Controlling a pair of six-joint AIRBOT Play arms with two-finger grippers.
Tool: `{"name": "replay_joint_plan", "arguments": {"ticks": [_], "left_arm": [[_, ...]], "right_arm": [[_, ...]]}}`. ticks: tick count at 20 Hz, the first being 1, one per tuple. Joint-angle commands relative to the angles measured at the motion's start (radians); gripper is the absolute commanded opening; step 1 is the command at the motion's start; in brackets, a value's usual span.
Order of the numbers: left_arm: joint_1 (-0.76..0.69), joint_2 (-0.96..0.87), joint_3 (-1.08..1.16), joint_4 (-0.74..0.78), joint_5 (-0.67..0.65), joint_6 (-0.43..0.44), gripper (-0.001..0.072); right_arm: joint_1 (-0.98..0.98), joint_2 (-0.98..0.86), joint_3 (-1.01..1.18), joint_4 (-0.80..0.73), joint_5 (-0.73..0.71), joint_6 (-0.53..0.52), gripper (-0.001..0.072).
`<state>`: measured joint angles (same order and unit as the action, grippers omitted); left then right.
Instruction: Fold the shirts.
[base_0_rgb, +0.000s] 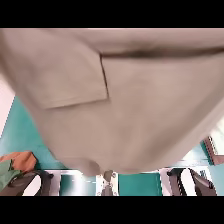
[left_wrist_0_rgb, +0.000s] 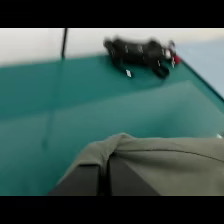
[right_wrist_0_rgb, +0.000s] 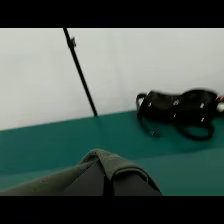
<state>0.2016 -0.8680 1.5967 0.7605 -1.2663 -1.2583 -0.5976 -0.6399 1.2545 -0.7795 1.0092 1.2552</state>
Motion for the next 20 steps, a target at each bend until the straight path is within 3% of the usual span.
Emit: {"name": "replay_joint_plan", "arguments": {"ticks": [1,5,9,11,15,20], "left_arm": [[0.000,-0.159,-0.260,-0.116,0.074,0.110,0.0032],[-0.070,-0.439,-0.403,-0.122,0.232,0.221,0.0032],[-0.153,-0.658,-0.383,-0.154,0.462,0.215,0.0032],[-0.158,-0.721,-0.328,-0.180,0.517,0.211,0.0032],[-0.158,-0.801,-0.159,-0.187,0.525,0.211,0.0032],[-0.158,-0.826,-0.034,-0.185,0.575,0.209,0.0032]], "right_arm": [[0.073,-0.128,-0.264,0.089,-0.092,-0.132,0.0016],[0.216,-0.453,-0.362,0.090,-0.264,-0.194,0.0017],[0.246,-0.819,-0.230,0.118,-0.320,-0.194,0.0016],[0.246,-0.959,-0.106,0.135,-0.304,-0.193,0.0017],[0.249,-1.109,0.135,0.179,-0.275,-0.189,0.0016],[0.255,-1.152,0.320,0.178,-0.276,-0.164,0.0017]]}}
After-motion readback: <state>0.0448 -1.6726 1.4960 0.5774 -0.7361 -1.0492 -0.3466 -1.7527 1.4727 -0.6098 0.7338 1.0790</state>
